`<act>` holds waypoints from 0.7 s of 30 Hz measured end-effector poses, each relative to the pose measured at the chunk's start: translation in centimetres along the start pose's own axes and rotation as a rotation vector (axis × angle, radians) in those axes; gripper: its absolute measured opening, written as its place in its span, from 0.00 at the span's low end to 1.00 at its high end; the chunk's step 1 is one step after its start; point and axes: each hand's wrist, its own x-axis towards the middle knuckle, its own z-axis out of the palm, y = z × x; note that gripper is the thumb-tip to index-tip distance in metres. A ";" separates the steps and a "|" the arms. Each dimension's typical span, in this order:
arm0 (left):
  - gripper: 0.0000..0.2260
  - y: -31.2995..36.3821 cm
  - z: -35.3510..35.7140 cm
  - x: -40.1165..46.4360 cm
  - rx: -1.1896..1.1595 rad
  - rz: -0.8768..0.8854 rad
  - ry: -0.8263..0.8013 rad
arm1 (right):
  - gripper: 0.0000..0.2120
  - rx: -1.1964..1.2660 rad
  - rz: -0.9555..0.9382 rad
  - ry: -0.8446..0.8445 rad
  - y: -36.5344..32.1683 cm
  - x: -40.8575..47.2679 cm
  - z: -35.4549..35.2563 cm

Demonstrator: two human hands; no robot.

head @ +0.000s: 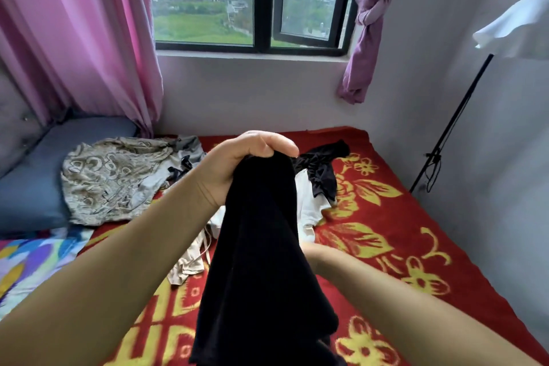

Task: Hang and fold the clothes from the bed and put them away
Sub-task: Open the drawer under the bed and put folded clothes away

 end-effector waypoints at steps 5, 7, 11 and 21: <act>0.21 2.3 -5.6 -2.3 0.077 -0.042 0.047 | 0.08 -0.125 -0.123 0.411 4.4 0.5 -5.1; 0.21 2.1 -8.0 -3.3 0.155 -0.118 0.175 | 0.06 -0.046 -0.159 0.662 5.6 -0.7 -8.6; 0.31 0.7 -10.5 -4.8 0.361 -0.424 0.203 | 0.07 -0.118 -0.147 0.753 5.8 -3.4 -13.6; 0.06 1.0 -7.5 -5.9 0.942 -0.647 0.108 | 0.11 -0.871 0.156 0.507 10.8 -9.0 -16.6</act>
